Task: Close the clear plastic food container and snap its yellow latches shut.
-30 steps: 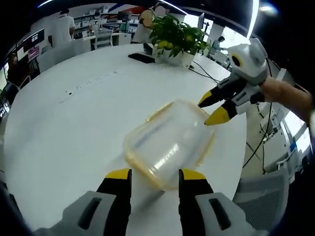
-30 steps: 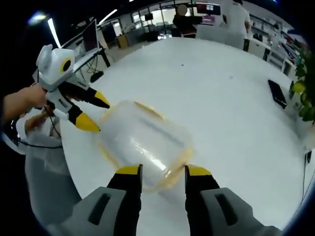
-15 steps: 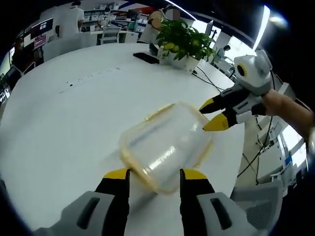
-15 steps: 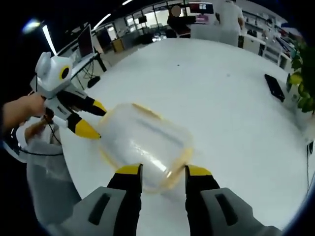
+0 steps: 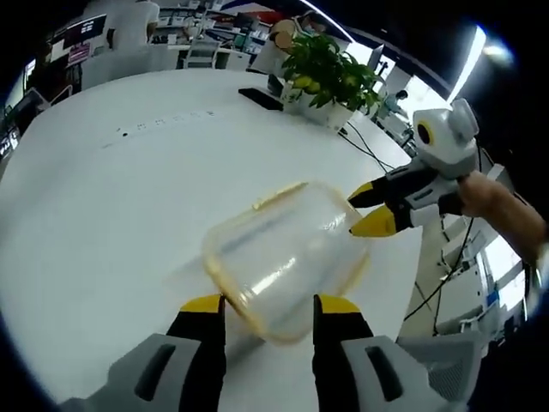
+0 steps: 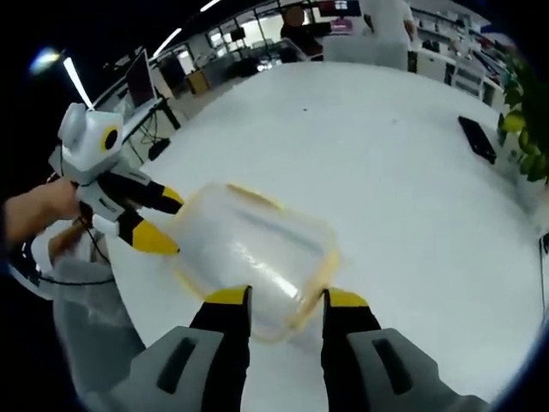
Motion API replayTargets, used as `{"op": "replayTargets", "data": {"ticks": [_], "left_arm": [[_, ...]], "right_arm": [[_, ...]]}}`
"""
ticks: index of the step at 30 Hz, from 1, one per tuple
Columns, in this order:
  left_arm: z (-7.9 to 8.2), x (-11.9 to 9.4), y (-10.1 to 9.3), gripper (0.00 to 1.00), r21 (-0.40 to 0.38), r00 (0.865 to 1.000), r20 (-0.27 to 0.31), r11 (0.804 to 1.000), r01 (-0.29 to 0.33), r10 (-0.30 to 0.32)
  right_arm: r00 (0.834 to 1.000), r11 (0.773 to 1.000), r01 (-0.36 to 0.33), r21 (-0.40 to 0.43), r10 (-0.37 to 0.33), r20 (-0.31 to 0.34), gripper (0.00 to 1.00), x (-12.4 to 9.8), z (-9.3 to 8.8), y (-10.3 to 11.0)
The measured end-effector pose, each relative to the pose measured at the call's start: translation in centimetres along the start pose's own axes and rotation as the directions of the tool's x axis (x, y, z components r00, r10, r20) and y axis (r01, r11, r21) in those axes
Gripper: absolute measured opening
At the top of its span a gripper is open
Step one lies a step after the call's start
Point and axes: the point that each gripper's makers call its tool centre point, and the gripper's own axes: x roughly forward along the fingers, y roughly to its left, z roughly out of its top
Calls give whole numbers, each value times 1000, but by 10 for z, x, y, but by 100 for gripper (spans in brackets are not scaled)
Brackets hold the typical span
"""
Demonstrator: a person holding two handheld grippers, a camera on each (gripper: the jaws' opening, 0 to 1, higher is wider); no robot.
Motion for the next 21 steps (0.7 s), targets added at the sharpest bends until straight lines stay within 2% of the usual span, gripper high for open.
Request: {"op": "replayTargets", "data": {"ticks": [9, 21], "left_arm": [[-1, -3, 5, 33, 4, 1000, -8, 1000, -4, 4], [-16, -19, 10, 33, 12, 1000, -14, 1000, -4, 4]], "right_arm": [[1000, 1000, 7, 23, -7, 10, 28, 0, -1, 1], [1000, 999, 13, 34, -13, 14, 28, 3, -5, 20]]}}
